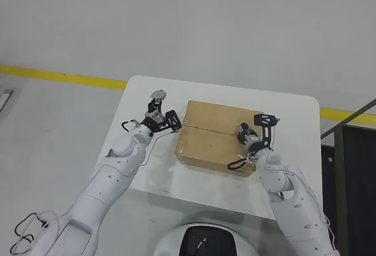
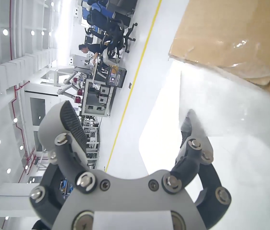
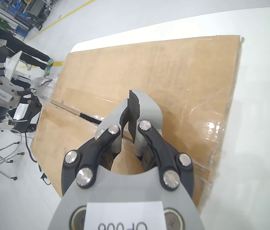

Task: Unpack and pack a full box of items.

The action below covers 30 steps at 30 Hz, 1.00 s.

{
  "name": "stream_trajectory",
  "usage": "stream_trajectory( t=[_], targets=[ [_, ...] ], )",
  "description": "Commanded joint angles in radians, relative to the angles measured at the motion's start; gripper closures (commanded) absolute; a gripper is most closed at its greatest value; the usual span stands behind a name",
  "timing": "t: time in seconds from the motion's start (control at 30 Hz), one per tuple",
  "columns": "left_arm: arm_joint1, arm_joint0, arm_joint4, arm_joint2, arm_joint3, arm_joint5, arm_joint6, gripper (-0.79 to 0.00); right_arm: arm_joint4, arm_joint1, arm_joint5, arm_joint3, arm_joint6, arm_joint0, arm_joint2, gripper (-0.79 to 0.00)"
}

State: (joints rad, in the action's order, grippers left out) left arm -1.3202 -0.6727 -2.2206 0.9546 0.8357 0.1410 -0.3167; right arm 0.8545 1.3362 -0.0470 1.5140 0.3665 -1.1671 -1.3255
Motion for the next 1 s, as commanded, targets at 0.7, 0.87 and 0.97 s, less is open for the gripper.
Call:
stream_trajectory(
  t=[0.7,0.87,0.97],
  targets=[
    [0.020,-0.087,0.120,0.070,0.283,-0.188,-0.107,-0.785,-0.002,0.000,-0.016,0.009,-0.017,-0.005,0.005,0.000],
    [0.014,-0.084,0.141,0.054,0.311,-0.215,-0.136,-0.785,0.000,-0.001,-0.019,0.016,-0.018,-0.009,0.000,0.000],
    [0.011,-0.081,0.146,0.048,0.332,-0.220,-0.153,-0.785,0.002,-0.002,-0.022,0.018,-0.017,-0.012,-0.005,0.000]
  ],
)
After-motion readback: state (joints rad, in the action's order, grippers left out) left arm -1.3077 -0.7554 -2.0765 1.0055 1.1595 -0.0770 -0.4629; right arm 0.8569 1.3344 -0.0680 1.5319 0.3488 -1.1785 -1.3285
